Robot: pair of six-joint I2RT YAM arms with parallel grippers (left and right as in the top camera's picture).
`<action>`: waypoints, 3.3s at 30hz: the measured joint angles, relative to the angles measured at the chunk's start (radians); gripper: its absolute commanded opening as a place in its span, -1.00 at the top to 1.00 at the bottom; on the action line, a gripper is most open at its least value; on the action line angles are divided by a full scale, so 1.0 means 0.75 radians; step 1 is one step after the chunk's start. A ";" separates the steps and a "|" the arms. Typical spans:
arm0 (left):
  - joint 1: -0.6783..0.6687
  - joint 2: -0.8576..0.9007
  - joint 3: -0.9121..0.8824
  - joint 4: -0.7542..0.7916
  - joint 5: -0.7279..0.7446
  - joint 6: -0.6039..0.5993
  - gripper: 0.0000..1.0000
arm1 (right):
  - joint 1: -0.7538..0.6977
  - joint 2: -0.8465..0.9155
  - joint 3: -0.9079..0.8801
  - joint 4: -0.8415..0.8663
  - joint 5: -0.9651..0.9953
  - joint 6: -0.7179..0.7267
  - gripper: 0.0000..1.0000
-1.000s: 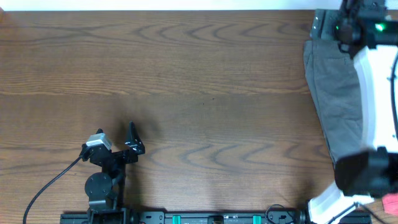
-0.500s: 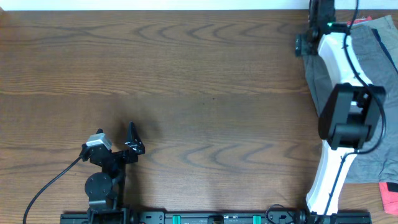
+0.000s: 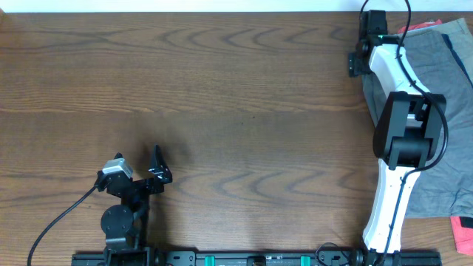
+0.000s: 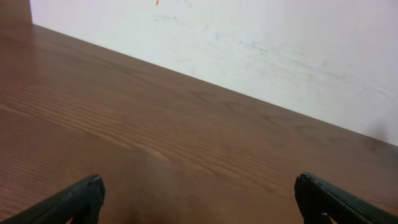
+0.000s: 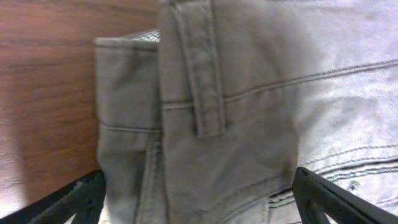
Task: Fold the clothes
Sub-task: 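Reach the right gripper to the grey shorts on the right stack, then grasp the grey shorts and drag them left onto the table center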
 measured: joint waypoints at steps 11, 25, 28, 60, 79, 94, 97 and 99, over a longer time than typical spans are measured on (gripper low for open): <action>0.000 0.000 0.000 0.000 0.001 0.000 -0.95 | 0.014 0.018 0.001 -0.013 0.015 0.001 0.51; 0.000 0.000 0.000 0.000 0.001 0.000 -0.96 | 0.021 -0.051 0.025 -0.079 0.079 0.084 0.98; 0.000 0.000 0.000 -0.001 0.000 0.001 -0.96 | 0.020 -0.129 0.025 -0.097 0.093 0.110 0.98; 0.000 0.000 0.000 0.000 0.001 0.000 -0.95 | 0.842 -0.573 0.036 -0.378 -0.692 0.318 0.98; 0.000 0.000 0.000 0.000 0.001 0.000 -0.96 | 1.040 -0.590 0.036 -0.573 -0.735 0.354 -0.99; 0.000 0.000 0.000 -0.001 0.001 0.000 -0.96 | 0.283 -0.789 0.034 -1.236 -0.443 0.430 -0.99; 0.000 0.000 0.000 0.000 0.001 0.000 -0.96 | 0.160 -0.789 -0.030 -1.254 -0.461 0.431 -0.98; 0.000 0.000 0.000 -0.001 0.001 0.000 -0.96 | 0.107 -0.789 -0.103 -1.230 -0.507 0.427 -0.99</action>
